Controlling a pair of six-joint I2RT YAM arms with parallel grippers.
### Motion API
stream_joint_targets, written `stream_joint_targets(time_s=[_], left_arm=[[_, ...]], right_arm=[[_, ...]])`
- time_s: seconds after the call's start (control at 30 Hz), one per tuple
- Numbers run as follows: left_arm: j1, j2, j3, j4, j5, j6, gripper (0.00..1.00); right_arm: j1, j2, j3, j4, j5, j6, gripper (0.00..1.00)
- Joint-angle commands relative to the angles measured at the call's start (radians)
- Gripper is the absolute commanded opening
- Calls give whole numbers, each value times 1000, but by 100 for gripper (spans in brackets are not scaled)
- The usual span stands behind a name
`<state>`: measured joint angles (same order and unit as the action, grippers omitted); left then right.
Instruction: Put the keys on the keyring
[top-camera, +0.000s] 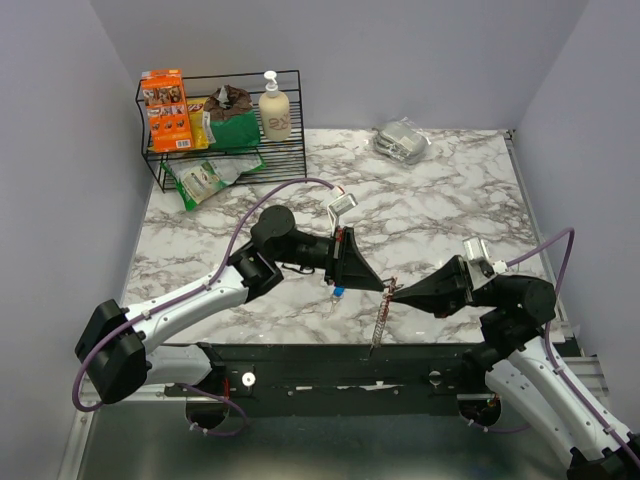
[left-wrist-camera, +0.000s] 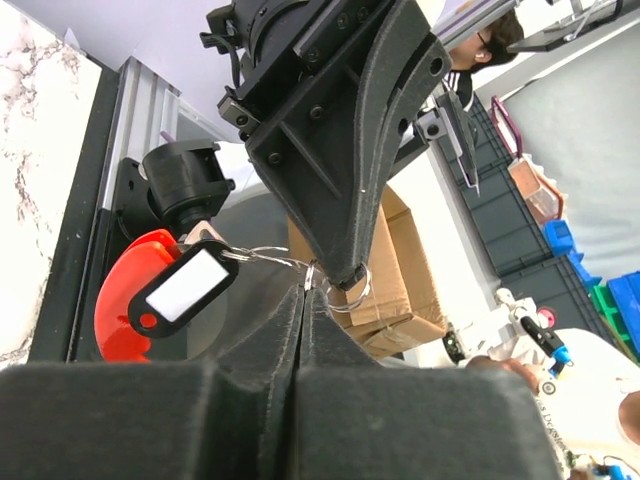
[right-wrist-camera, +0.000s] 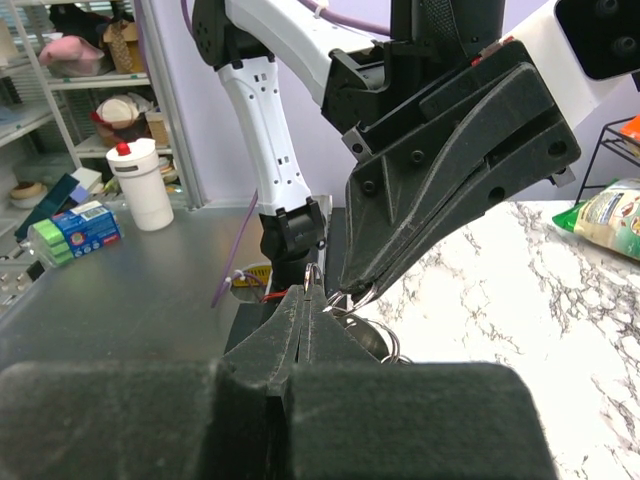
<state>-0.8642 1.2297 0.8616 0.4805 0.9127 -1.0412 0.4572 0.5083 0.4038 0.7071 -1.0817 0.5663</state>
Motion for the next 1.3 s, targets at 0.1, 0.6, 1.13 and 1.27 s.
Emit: stream_joint_targets(time_s=[0.1, 0.6, 1.13, 1.27], left_arm=[[-4, -24, 97, -146, -20, 192, 0], [-12, 27, 398, -874, -218, 694, 0], [-151, 128, 643, -1307, -426, 1020, 0], [-174, 142, 663, -1313, -425, 1027, 0]], right_arm=[[5, -13, 27, -23, 8, -26, 0], [5, 21, 76, -224, 19, -131, 27], [5, 34, 190, -481, 171, -332, 70], [5, 84, 219, -524, 128, -373, 62]])
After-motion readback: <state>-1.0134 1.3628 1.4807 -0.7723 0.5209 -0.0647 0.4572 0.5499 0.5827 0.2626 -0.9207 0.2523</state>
